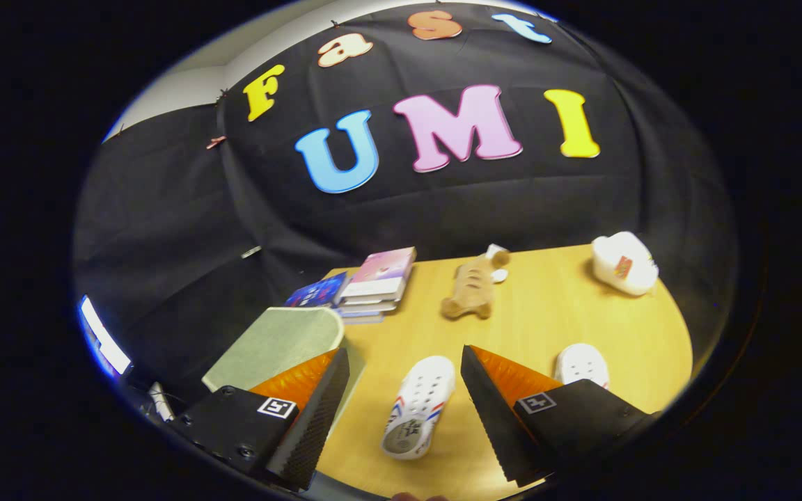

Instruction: Open the storage box then place both shoes into the box .Put the left shoe in first, then the right shoe, with the right side of both shoes facing outward in a uniform manner.

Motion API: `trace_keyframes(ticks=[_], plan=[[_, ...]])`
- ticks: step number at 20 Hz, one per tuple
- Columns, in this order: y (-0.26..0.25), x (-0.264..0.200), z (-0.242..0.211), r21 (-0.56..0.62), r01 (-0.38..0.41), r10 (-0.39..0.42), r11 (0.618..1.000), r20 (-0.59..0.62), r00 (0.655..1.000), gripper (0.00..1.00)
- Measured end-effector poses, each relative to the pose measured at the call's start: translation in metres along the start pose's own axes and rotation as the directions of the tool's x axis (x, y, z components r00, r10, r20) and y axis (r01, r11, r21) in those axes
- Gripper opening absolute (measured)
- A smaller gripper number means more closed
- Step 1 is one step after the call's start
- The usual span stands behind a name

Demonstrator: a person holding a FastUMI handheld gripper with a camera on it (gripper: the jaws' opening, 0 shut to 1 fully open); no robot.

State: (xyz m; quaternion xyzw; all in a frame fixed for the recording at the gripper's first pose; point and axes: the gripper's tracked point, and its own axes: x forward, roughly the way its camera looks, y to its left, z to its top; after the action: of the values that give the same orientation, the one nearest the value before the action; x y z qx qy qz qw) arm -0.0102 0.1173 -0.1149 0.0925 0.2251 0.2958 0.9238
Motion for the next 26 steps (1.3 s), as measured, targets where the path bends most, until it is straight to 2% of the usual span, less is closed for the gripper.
trace_keyframes(ticks=[2,4,8,11,14,17,20,22,24,26], plan=[[0.02,0.009,-0.021,0.018,-0.11,0.111,0.994,-0.067,0.992,0.99],[0.044,0.019,-0.047,0.062,-0.214,0.221,0.975,-0.15,0.964,0.99],[0.087,0.028,-0.091,0.192,-0.393,0.433,0.899,-0.273,0.859,0.99],[0.108,0.038,-0.11,0.261,-0.468,0.533,0.844,-0.312,0.786,0.99],[0.119,0.048,-0.129,0.346,-0.487,0.591,0.802,-0.341,0.731,0.99],[0.13,0.059,-0.13,0.48,-0.477,0.65,0.736,-0.307,0.695,0.99],[0.134,0.07,-0.133,0.559,-0.454,0.677,0.693,-0.291,0.676,0.99],[0.145,0.075,-0.126,0.657,-0.42,0.712,0.626,-0.261,0.652,0.98],[0.151,0.081,-0.116,0.716,-0.4,0.73,0.572,-0.222,0.646,0.97],[0.151,0.081,-0.115,0.724,-0.392,0.732,0.567,-0.224,0.643,0.97]])
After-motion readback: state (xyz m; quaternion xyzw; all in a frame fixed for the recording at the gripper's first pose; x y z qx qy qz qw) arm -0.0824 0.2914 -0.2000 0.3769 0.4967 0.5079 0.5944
